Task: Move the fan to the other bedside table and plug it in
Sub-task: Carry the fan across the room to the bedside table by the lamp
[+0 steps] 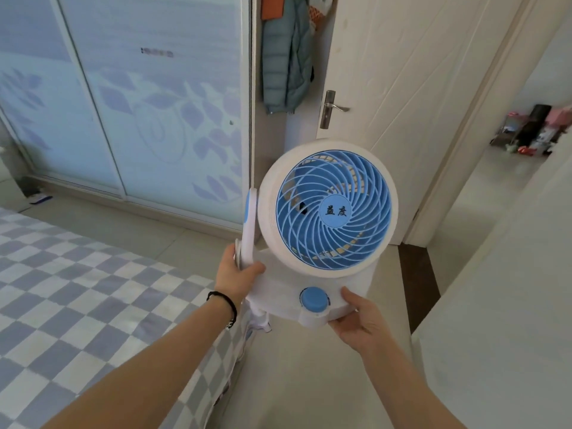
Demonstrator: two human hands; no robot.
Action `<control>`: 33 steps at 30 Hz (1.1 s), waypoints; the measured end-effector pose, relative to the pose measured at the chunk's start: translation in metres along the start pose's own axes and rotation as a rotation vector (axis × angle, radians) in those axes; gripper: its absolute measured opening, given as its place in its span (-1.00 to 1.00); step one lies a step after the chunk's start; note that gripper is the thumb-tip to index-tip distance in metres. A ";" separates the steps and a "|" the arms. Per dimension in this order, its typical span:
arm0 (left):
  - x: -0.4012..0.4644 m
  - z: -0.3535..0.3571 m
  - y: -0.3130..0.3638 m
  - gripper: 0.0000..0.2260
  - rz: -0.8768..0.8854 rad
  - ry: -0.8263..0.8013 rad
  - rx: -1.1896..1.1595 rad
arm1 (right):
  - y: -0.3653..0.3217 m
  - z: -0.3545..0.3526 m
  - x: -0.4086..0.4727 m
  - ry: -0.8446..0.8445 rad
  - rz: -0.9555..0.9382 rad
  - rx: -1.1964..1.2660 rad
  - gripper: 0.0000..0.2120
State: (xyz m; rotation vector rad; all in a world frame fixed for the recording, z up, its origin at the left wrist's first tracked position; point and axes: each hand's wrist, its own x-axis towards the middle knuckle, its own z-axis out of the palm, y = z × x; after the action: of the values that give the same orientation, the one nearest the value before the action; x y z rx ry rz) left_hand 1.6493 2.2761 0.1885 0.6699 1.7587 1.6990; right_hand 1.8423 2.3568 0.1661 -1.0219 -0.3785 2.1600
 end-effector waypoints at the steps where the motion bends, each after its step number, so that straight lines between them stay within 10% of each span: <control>1: 0.017 0.005 0.001 -0.68 0.001 0.006 -0.002 | -0.007 0.007 0.016 0.005 0.003 -0.001 -0.84; 33: 0.419 0.074 0.036 -0.70 -0.014 0.600 -0.145 | -0.170 0.272 0.453 -0.292 0.324 -0.418 -0.87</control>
State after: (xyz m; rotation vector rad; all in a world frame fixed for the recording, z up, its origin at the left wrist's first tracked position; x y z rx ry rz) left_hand 1.4094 2.6297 0.1939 0.0755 1.9820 2.1408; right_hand 1.5163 2.8065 0.1783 -1.0433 -0.8837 2.5998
